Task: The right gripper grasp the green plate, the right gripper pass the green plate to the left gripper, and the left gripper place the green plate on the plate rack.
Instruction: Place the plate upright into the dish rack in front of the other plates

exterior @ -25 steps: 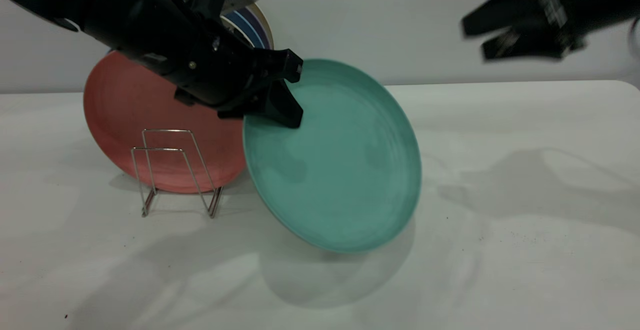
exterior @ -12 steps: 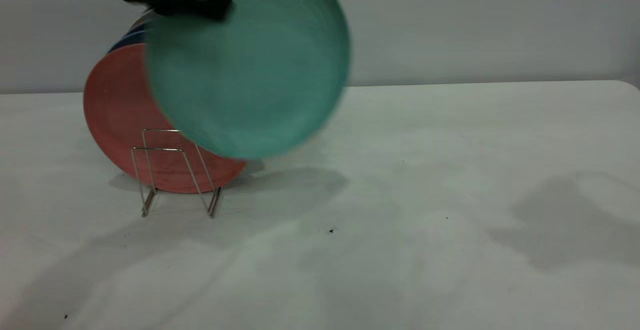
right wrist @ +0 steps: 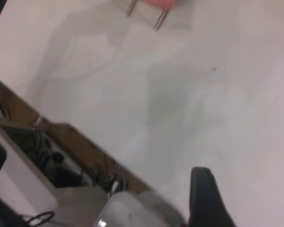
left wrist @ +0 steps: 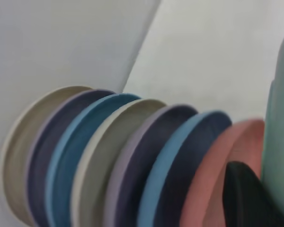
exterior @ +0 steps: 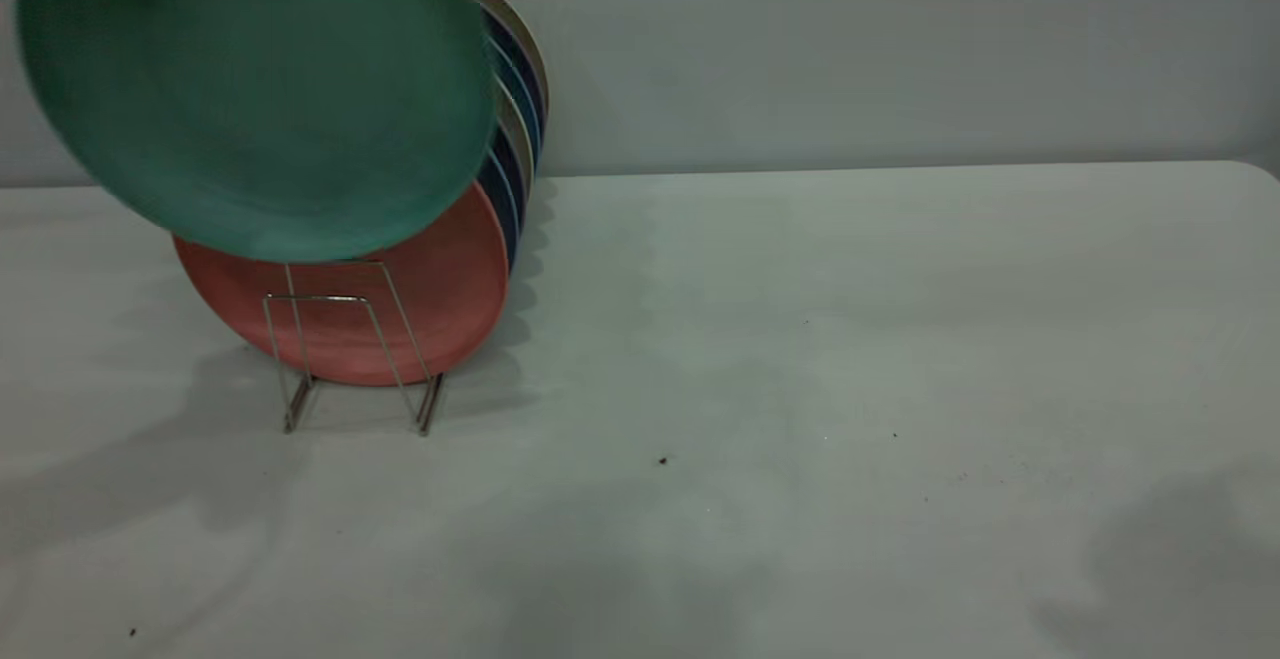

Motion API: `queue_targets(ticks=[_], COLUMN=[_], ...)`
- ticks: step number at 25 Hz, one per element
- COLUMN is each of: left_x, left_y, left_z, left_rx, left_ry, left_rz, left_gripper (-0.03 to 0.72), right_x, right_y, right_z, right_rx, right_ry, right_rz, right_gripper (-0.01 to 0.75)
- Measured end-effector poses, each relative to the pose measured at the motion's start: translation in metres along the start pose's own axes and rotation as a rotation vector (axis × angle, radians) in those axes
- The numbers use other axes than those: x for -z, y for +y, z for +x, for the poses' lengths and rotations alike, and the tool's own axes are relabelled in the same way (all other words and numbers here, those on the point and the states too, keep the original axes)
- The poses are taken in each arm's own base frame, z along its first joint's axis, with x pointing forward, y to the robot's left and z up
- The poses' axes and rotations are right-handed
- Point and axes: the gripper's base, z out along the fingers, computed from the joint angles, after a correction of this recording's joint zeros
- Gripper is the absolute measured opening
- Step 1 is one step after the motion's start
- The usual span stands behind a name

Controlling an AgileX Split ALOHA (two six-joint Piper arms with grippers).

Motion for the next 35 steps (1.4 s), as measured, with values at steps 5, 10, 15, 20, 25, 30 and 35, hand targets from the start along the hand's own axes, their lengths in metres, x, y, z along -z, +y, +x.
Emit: queue_targets(ticks=[5,10,15,20,25,30,35], left_x=[0.013,0.016,0.009,0.009,0.000,-0.014,-0.022], left_y=[0.016,0.021,0.020,0.022,0.018,0.009,0.008], left_z=[-0.008,-0.006,0.005,0.006,-0.004,-0.018,-0.015], left_rx=[-0.198,-0.277,-0.297,-0.302,-0.349,-0.445,-0.449], left_ry=[0.093,0.150,0.192,0.204,0.207,0.225,0.232], left_rz=[0.022,0.056,0.096,0.074,0.077,0.106,0.130], left_gripper=[0.111,0.111,0.111,0.111,0.111,0.111,0.111], right_x=[0.001,0.002,0.014,0.029,0.042,0.052,0.052], right_y=[0.019,0.032,0.048,0.064,0.075,0.084,0.085], right_z=[0.044,0.085,0.115,0.136,0.151,0.164,0.173], right_rx=[-0.040,-0.082,-0.074,-0.040,-0.031,0.023,0.050], right_ry=[0.033,0.072,0.071,0.002,-0.069,-0.125,-0.148], right_rz=[0.016,0.071,0.178,0.297,0.394,0.472,0.512], right_gripper=[0.457,0.457,0.457,0.457,0.457,0.457,0.457])
